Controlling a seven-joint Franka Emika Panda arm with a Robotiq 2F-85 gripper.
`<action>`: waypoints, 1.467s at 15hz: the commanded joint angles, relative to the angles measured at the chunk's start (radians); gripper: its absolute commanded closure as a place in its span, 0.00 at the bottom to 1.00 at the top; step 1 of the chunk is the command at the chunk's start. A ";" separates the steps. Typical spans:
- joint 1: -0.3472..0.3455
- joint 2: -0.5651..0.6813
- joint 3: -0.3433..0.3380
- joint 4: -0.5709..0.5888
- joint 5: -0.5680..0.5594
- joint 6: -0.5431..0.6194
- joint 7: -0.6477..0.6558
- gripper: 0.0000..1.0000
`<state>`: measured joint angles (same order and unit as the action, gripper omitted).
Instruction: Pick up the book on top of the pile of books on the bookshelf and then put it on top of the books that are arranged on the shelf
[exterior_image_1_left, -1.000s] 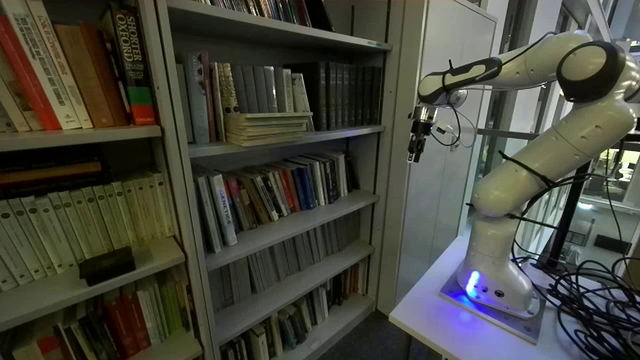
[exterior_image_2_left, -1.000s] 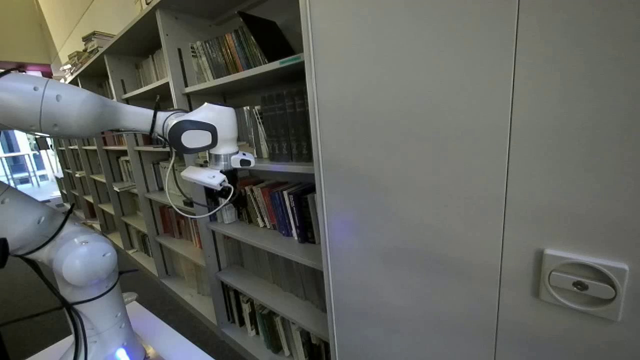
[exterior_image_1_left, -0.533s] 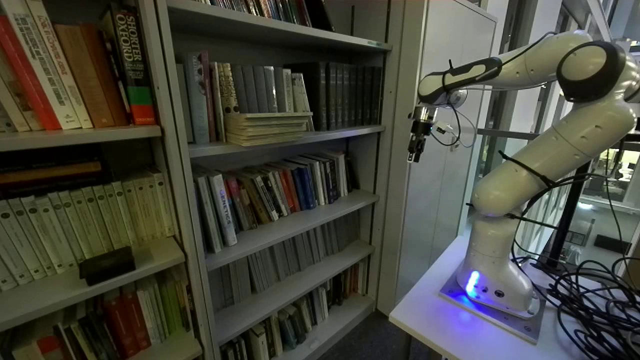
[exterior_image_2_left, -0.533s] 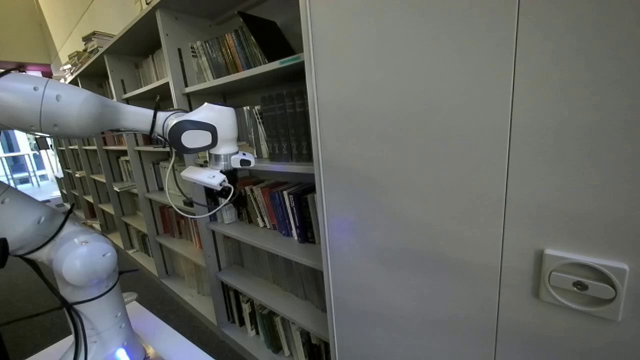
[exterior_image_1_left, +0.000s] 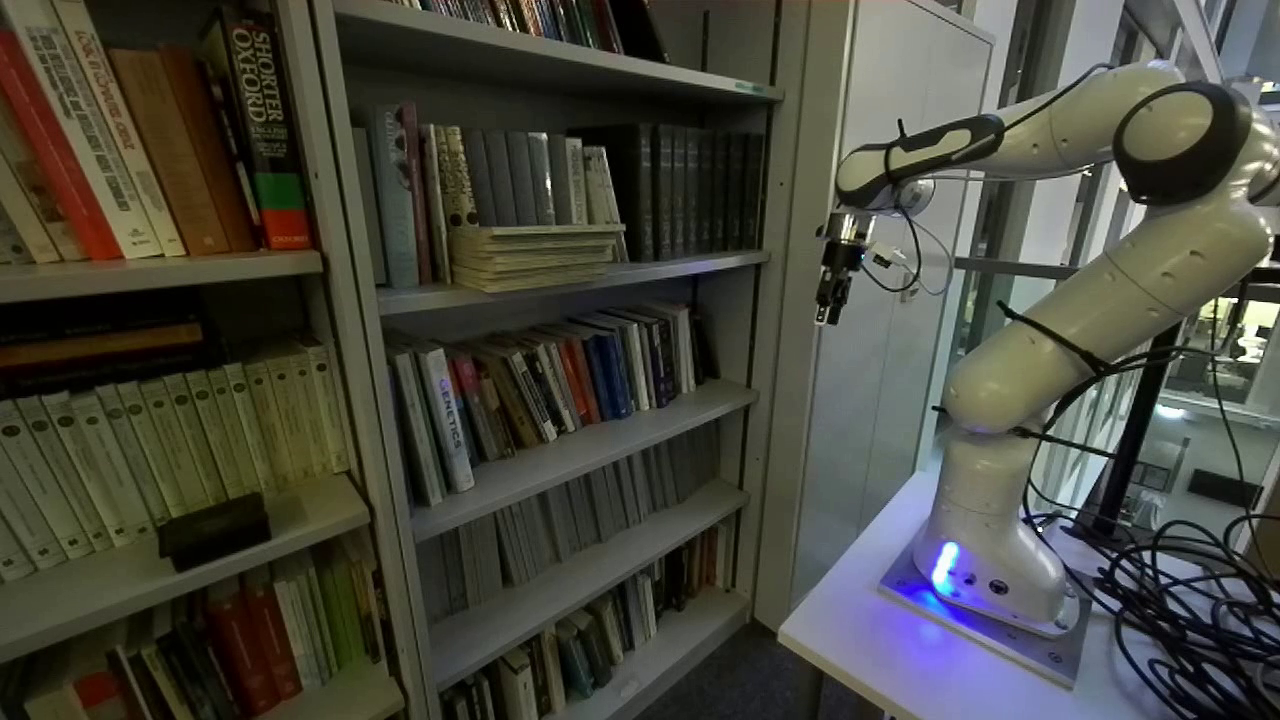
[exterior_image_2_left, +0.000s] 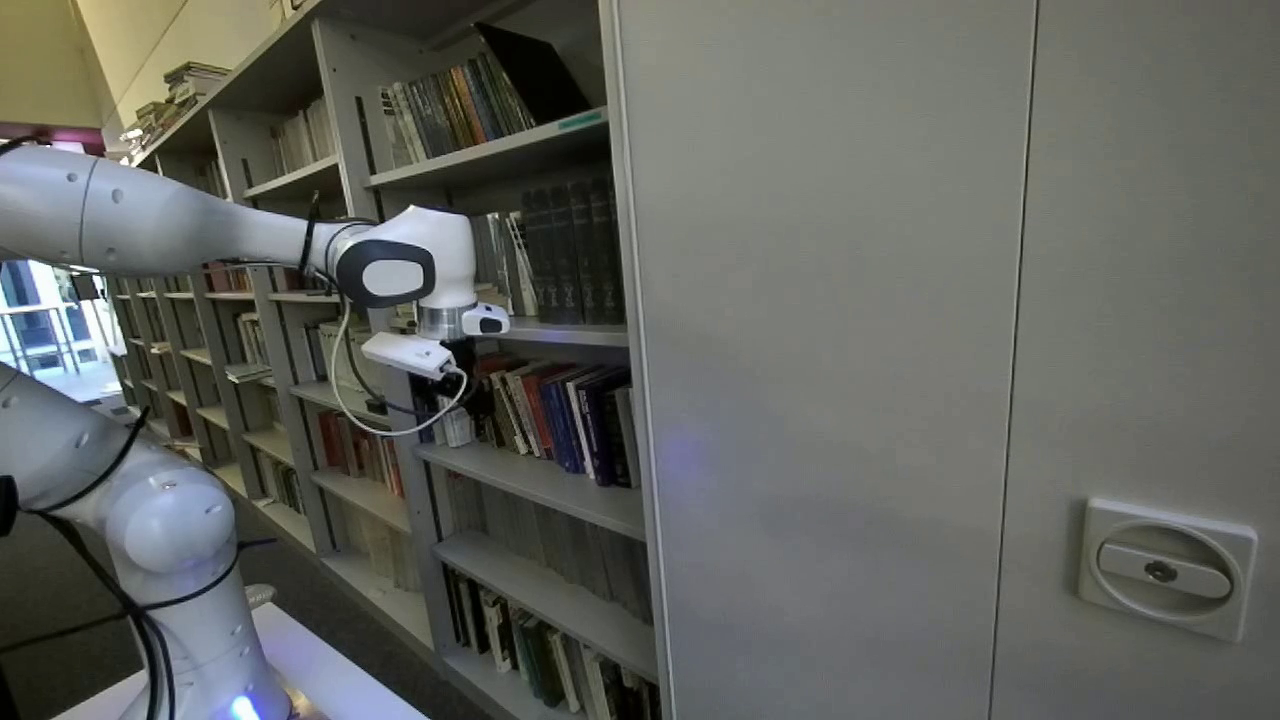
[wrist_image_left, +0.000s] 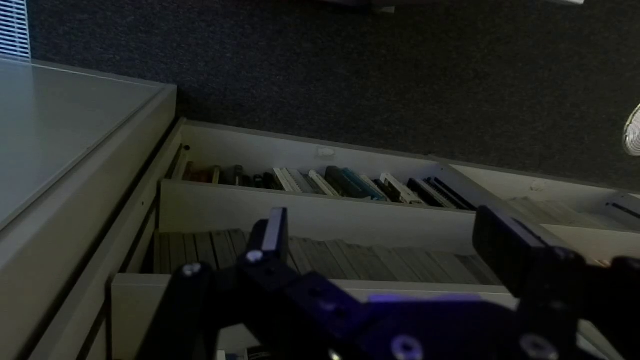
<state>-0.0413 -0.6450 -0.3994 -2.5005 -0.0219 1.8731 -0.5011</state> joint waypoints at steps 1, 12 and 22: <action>-0.025 0.007 0.021 0.001 0.015 -0.002 -0.013 0.00; 0.011 -0.016 0.068 -0.001 0.006 0.252 -0.047 0.00; 0.022 -0.001 0.097 0.006 0.004 0.276 -0.046 0.00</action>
<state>-0.0132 -0.6478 -0.3078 -2.4954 -0.0230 2.1505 -0.5438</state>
